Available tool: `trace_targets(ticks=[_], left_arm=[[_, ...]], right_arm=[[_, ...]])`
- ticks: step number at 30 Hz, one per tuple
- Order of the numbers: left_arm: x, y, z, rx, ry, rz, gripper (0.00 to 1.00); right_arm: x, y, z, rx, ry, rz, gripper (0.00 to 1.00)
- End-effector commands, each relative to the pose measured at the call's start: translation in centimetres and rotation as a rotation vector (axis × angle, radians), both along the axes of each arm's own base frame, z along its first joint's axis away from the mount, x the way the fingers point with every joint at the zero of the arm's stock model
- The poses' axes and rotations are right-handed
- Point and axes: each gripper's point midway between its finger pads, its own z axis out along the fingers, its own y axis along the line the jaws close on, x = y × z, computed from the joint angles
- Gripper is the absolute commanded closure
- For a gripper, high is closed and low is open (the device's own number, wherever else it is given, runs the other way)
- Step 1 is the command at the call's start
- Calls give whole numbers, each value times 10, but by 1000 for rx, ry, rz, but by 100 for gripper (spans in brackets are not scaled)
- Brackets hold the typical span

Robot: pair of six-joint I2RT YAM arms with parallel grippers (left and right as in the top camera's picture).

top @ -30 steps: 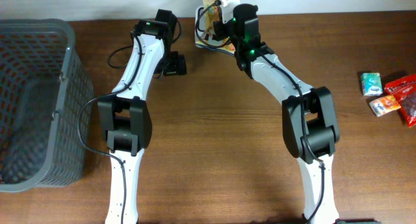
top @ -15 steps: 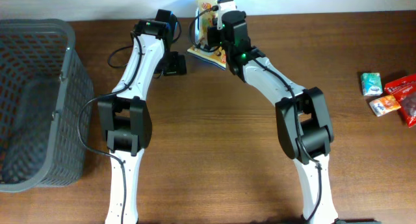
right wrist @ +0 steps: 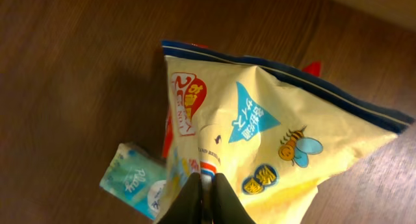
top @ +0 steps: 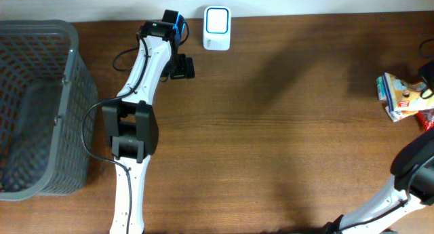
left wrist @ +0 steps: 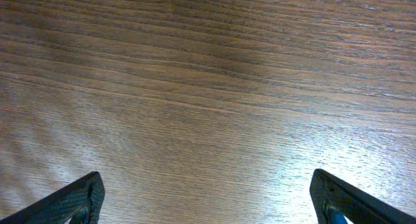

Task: Scan the item barcode

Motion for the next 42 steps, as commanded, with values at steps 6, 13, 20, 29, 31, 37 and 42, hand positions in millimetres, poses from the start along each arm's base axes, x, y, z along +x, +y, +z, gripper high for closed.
trace_targets(ticks=[6, 13, 20, 29, 31, 37, 42], left_arm=[[2, 1, 11, 0, -26, 11, 1], [2, 1, 11, 0, -26, 11, 1], [2, 1, 11, 0, -26, 11, 1], [2, 1, 11, 0, -26, 11, 1], [2, 1, 11, 0, -26, 11, 1], [2, 1, 11, 0, -26, 11, 1], [2, 1, 11, 0, -26, 11, 1]], right_arm=[[-26, 38, 40, 109, -20, 41, 1], [-122, 206, 141, 148, -22, 371, 1], [-201, 310, 30, 355, 156, 598, 1], [-169, 314, -1, 446, 210, 620, 1], [-156, 315, 4, 400, 159, 728, 1], [-130, 352, 35, 120, -367, 1136, 1], [-119, 351, 17, -81, -586, 1175, 1]])
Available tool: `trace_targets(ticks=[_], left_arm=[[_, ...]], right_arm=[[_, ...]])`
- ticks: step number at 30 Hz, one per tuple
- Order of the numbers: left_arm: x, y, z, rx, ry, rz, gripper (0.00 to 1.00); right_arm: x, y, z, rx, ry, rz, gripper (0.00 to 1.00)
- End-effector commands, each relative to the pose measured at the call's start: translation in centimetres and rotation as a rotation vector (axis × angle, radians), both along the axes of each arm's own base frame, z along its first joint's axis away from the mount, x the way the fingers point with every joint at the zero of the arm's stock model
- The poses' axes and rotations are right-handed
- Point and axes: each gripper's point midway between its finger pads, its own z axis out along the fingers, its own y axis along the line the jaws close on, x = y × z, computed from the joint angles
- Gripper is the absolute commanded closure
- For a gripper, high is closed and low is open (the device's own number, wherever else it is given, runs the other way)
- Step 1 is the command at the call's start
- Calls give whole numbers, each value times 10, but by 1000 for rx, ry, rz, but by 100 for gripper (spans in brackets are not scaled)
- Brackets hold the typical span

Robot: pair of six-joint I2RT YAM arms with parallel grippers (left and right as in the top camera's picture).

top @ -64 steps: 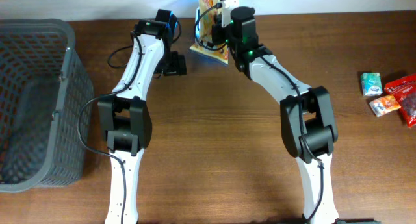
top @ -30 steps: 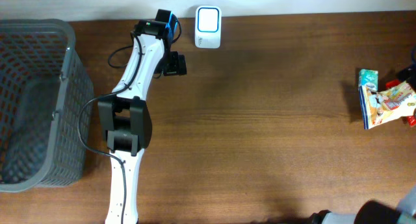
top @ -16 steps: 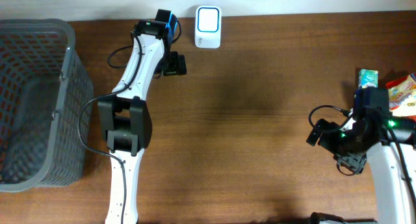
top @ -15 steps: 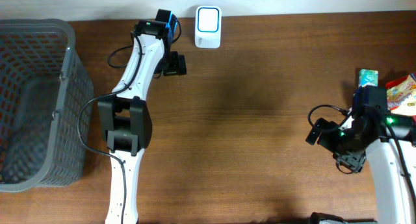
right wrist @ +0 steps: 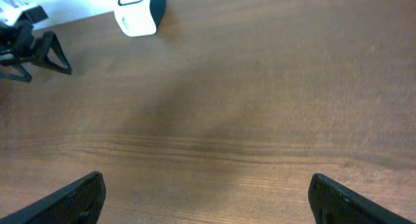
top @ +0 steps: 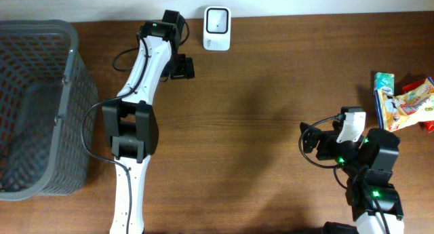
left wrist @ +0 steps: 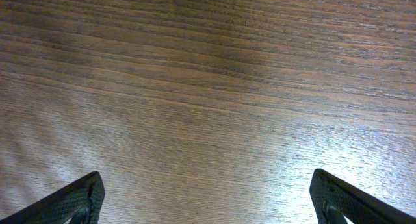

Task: Scan the item barcode

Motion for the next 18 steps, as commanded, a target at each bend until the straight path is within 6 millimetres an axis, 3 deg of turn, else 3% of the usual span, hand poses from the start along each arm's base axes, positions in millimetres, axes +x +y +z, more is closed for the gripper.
trace_targets(ticks=[1, 3, 6, 8, 18], left_arm=[[2, 0, 11, -3, -26, 11, 1], [2, 0, 11, -3, -26, 11, 1], [2, 2, 11, -3, -26, 13, 1], [2, 1, 11, -3, -26, 13, 1], [2, 1, 11, -3, -26, 11, 1]], right_arm=[[-7, 6, 8, -22, -108, 26, 1], [-19, 16, 25, -46, -206, 53, 1], [-41, 49, 48, -73, -364, 153, 1], [-49, 59, 55, -70, -411, 191, 1], [-60, 48, 55, -99, -551, 120, 1]])
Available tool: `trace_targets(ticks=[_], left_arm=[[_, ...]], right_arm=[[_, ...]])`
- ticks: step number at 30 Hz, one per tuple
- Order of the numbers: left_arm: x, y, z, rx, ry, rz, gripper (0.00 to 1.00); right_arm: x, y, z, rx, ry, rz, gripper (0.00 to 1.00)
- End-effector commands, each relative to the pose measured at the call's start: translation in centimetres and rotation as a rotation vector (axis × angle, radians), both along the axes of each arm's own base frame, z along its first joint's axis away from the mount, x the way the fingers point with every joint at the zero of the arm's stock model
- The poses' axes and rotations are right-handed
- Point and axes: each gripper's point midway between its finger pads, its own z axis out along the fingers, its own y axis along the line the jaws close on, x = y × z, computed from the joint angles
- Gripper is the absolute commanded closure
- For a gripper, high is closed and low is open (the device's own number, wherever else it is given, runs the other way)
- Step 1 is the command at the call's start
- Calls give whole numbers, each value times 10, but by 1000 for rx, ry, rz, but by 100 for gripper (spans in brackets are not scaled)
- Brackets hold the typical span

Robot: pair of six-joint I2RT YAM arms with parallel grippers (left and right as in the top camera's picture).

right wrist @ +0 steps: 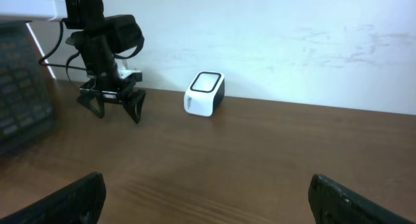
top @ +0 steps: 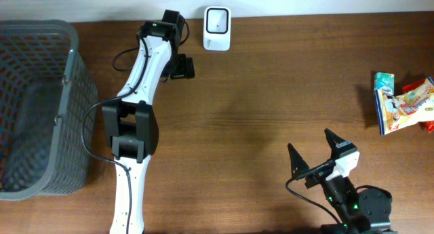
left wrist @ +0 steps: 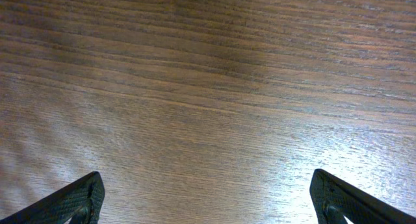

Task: Scan the item barcode

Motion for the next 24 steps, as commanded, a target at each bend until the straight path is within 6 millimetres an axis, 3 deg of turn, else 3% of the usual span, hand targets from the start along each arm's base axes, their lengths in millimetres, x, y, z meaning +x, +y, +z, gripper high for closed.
trace_targets(ticks=[1, 11, 16, 20, 24], left_arm=[[2, 1, 11, -2, -24, 11, 1], [2, 1, 11, -2, -24, 11, 1], [2, 1, 11, -2, -24, 11, 1], [2, 1, 11, -2, -24, 11, 1], [2, 1, 11, -2, -24, 11, 1]], right_arm=[[-1, -2, -6, 2, -53, -19, 1], [10, -25, 6, 14, -194, -157, 1], [16, -34, -7, 18, -204, -210, 2], [18, -34, -59, -13, 7, -209, 2], [19, -46, -62, -20, 20, -284, 2]])
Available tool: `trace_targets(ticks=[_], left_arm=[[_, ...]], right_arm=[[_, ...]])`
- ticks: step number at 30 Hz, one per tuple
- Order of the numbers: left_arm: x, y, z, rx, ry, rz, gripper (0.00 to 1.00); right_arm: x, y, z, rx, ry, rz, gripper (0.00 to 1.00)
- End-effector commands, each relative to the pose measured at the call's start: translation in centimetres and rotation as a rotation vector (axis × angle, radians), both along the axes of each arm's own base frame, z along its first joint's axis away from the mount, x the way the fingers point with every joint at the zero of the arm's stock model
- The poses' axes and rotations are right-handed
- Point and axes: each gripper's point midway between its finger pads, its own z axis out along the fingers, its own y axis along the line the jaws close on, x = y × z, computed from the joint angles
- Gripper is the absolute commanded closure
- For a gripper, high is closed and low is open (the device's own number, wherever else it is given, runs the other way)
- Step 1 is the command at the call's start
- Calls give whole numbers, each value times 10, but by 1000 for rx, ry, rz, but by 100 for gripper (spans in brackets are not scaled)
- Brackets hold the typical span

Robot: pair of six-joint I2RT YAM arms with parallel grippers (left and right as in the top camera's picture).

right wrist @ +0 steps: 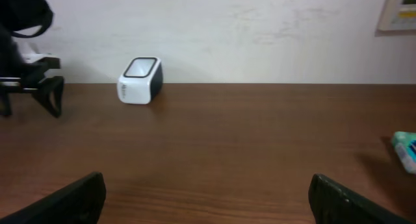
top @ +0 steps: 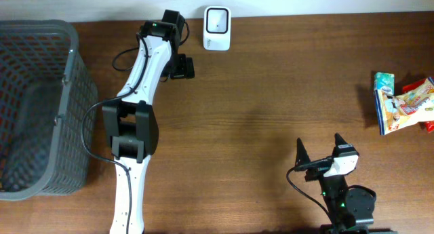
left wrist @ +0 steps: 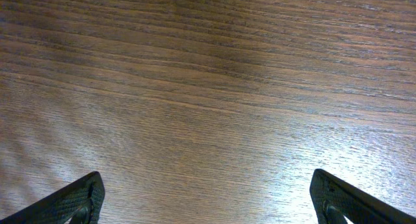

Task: Scan the item barcode

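The white barcode scanner (top: 217,19) stands at the table's back edge; the right wrist view shows it far off as the scanner (right wrist: 138,81). At the right edge lie a yellow snack bag (top: 405,105) and a teal packet (top: 384,81); only the packet's corner (right wrist: 406,151) enters the right wrist view. My right gripper (top: 319,148) is open and empty near the front edge, well left of those items, facing the back wall (right wrist: 208,199). My left gripper (top: 182,66) hangs open just left of the scanner, with bare wood between its fingers (left wrist: 208,201).
A grey mesh basket (top: 71,78) takes up the far left of the table. A red packet (top: 428,125) peeks in at the right edge beside the snack bag. Brown wood lies between the scanner and the items.
My right gripper has stayed open near the front edge and turned rightward, so the scanner sits further left in its view and the teal packet's corner shows. The left arm has not moved.
My right gripper was shut on the yellow snack bag at the right-edge pile. Then it was open, well left of the pile, with the bag lying there. After that it stood near the front edge, facing the scanner, as now. The left gripper stayed open.
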Motion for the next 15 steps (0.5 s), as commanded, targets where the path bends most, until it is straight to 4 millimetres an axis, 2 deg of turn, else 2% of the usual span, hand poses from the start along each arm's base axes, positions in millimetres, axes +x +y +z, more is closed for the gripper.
trace_targets(ticks=[1, 15], left_arm=[[2, 1, 11, -3, -25, 11, 1], [2, 1, 11, -3, -25, 11, 1]], right_arm=[[0, -5, -4, 0, 9, -33, 2], [0, -4, -3, -74, -2, -21, 1]])
